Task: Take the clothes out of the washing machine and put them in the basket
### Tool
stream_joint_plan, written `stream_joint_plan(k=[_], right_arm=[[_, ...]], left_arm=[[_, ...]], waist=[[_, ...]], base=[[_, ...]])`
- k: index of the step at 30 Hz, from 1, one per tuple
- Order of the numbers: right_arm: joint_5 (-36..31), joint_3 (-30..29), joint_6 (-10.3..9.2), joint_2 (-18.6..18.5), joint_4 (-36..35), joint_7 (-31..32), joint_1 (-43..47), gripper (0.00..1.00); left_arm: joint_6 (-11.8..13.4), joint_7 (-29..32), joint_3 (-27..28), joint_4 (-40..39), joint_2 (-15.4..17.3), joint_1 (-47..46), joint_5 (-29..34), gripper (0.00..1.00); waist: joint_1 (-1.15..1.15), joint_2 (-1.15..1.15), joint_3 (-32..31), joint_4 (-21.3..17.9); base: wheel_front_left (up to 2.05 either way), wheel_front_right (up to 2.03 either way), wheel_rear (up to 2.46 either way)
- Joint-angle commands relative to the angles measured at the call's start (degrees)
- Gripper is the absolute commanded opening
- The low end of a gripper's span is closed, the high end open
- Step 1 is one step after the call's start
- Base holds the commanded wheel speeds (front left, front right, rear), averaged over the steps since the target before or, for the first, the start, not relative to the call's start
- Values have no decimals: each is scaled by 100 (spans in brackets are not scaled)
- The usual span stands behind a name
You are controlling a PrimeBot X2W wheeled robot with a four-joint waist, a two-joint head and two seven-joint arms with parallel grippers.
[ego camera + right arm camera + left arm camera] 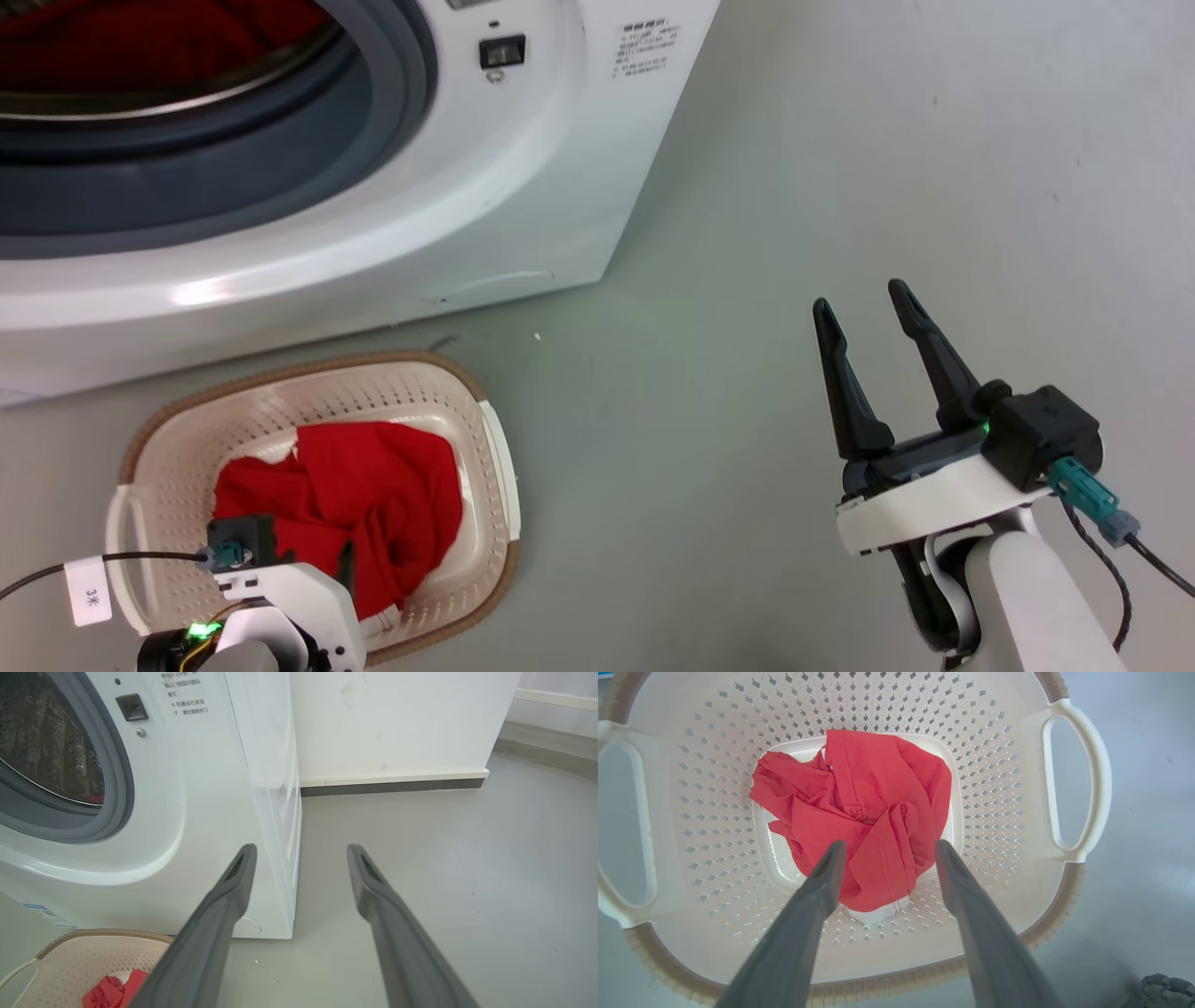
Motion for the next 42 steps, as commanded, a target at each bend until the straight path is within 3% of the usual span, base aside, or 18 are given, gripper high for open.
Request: stream_joint_plan(k=[1,5,13,20,25,30,42], right_arm=[[-41,-42,-4,8,41,-14,109,100],[-85,-147,-4,7,76,-5,301,100],[-125,-318,-4,7,6,107,631,100],[-111,-361,-4,8,-133,185,806,100],[-40,-319,-4,8,-211,214,814,100],[26,-265,-4,8,-250,183,770,100],[346,-4,-4,9,-256,35,447,100]], left_arm=[[-25,-29,2,18,-57,105,-24,100],[-29,-38,62,-288,-1,178,-31,100],[265,-30,475,-1784,128,593,275,100],[440,-31,936,-3275,160,778,730,100],[447,-31,1100,-3923,245,572,1029,100],[400,-31,1095,-3923,449,112,1212,100],[235,416,1182,-3012,1242,-1406,1248,100]], waist=[[0,0,-431,141],[0,0,-824,260],[0,0,-1387,465],[0,0,-1536,518],[0,0,-1473,426],[0,0,-1261,224],[0,0,-289,-392]], base=[[0,0,0],[0,0,0],[0,0,0],[0,0,0],[0,0,0],[0,0,0],[0,0,0]])
